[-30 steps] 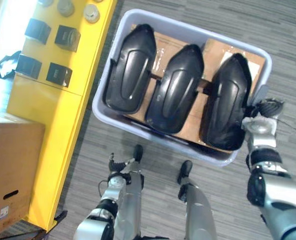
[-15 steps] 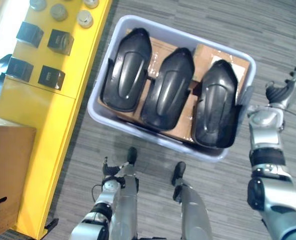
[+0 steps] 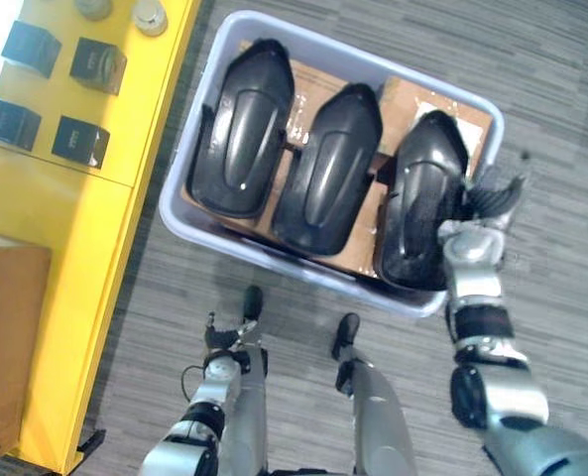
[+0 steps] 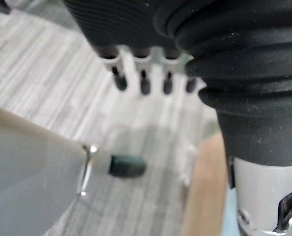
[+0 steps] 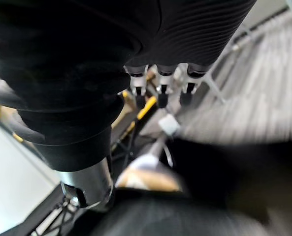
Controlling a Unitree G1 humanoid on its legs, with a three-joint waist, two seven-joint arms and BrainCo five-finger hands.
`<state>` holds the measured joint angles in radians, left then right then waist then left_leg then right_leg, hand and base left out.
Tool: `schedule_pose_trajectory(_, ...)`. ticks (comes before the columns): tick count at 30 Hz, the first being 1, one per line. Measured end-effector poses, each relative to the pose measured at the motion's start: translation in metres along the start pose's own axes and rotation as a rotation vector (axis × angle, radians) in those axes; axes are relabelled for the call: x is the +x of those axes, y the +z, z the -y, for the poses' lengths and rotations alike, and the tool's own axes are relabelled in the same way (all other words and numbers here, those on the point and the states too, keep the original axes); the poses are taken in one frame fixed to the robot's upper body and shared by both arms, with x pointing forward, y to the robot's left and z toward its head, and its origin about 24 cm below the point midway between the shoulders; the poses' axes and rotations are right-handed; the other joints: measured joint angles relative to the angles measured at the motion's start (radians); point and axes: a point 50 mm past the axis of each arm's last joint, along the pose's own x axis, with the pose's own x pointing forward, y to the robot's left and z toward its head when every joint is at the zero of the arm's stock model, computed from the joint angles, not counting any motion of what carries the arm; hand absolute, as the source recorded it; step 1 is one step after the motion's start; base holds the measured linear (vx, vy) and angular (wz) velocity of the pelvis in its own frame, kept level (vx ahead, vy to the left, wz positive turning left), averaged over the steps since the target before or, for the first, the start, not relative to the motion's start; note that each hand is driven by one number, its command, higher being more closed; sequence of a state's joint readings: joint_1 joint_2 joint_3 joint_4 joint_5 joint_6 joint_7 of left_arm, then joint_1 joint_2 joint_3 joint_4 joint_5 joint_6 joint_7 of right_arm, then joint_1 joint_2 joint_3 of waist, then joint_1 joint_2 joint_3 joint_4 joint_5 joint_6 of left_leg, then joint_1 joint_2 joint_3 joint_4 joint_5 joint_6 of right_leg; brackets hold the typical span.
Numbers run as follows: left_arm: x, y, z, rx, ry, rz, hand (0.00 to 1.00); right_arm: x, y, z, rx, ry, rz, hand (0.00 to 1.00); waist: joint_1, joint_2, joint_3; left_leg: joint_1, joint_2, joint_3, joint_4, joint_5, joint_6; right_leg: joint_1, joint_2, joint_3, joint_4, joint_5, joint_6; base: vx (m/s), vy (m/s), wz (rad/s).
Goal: Walk over and take plastic housings, then place them on the shelf
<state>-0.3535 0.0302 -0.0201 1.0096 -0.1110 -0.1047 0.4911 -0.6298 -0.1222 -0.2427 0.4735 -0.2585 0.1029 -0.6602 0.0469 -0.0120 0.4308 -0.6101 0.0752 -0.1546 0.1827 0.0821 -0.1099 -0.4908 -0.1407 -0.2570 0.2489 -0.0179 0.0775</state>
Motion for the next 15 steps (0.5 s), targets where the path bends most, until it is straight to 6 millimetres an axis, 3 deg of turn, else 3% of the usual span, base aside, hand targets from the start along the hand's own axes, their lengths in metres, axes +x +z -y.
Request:
schedule_pose_trajectory(5, 0.0, 0.0, 0.0, 0.004, 0.008, 0.003, 0.0, -0.043, -0.031, -0.011, -0.019, 0.042, -0.063, 0.0, -0.005, -0.013, 0.007, 0.013, 0.0, 0.009, -0.015, 0.001, -0.001, 0.0, -0.001, 0.008, 0.0, -0.002, -0.002, 0.02, -0.003, -0.04)
schedule_pose_trajectory(12, -0.002, 0.0, 0.004, 0.033, -0.006, 0.013, 0.0, -0.055, -0.041, -0.009, -0.035, 0.052, -0.06, 0.0, -0.008, -0.017, 0.009, 0.024, 0.0, 0.009, -0.04, 0.011, -0.002, 0.001, -0.004, 0.007, 0.0, -0.003, -0.002, 0.0, 0.0, 0.01)
schedule_pose_trajectory(13, -0.002, 0.0, 0.004, 0.034, -0.005, 0.013, 0.0, -0.056, -0.042, -0.009, -0.036, 0.052, -0.061, 1.0, -0.008, -0.017, 0.01, 0.025, 0.0, 0.01, -0.041, 0.011, -0.002, 0.001, -0.004, 0.007, 0.0, -0.003, -0.002, 0.0, 0.0, 0.0)
schedule_pose_trajectory(15, -0.002, 0.0, 0.003, 0.034, 0.01, 0.013, 0.0, -0.056, -0.043, -0.01, -0.039, 0.053, -0.064, 1.0, -0.008, -0.024, 0.013, 0.029, 0.0, 0.014, -0.044, 0.011, -0.002, 0.002, -0.005, 0.01, 0.0, -0.003, -0.002, 0.01, -0.001, -0.04)
